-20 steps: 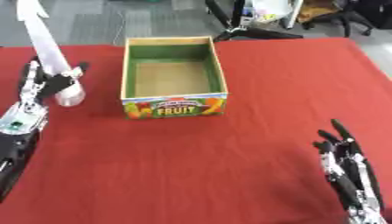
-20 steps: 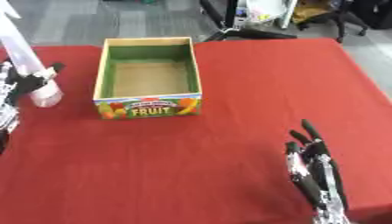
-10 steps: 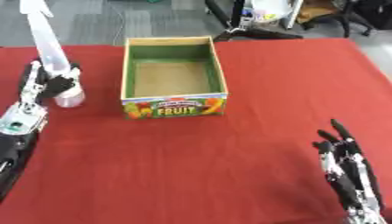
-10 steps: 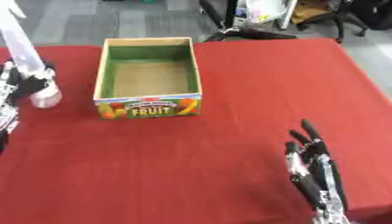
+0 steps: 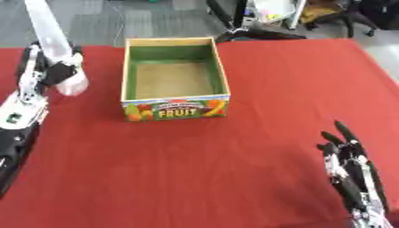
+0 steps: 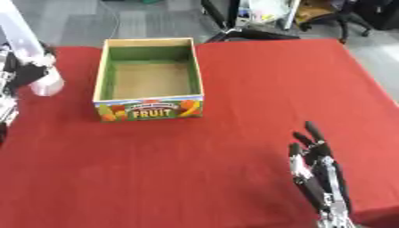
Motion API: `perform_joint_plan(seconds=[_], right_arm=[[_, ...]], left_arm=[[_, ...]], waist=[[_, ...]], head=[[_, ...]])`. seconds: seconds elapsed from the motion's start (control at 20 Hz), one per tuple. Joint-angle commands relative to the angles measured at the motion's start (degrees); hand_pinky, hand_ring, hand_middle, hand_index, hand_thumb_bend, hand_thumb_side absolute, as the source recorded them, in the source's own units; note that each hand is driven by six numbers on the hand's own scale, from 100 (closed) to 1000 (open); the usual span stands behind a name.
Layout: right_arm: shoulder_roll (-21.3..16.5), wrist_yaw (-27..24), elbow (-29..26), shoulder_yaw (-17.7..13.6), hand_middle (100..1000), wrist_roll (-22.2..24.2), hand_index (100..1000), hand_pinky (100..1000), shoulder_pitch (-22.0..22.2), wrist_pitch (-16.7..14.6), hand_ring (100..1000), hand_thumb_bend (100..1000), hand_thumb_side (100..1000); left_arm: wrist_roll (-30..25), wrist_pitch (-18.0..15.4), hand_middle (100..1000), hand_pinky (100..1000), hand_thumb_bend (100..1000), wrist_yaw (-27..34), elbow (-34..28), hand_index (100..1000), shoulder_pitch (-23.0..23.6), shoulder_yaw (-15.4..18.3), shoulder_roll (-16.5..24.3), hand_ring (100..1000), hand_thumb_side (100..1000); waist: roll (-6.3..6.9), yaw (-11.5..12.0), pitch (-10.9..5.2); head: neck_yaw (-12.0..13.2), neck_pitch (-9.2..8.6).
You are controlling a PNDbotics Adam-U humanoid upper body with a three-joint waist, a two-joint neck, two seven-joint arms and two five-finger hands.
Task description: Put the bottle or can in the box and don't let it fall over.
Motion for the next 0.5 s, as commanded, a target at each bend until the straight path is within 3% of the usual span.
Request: perform_joint_plan(seconds=[0.05,0.5], right_arm=[[-0.6,-0.5,-1.0,0.2,1000,0.4,952,795,-0.6,0.0,897,100,470],[0.4,-1.5,-0.9,1.1,1000,1.6,952,796,-2.3,0.1,897,100,470]], left_arm=[[-2.7,0.7,249,264,100,2.9,-4.0,333,-3.2,-2.2,-0.2,1000,100],[-8.3,1.0,264,285,100,0.1,2.7,343,-6.7,-5.7,-7.9,1000,100]], waist=[[-0.10,-0.5,-0.89],[-1.43,-3.8,-0.42]], head=[[0.1,-0.67],[1.1,-1.52]])
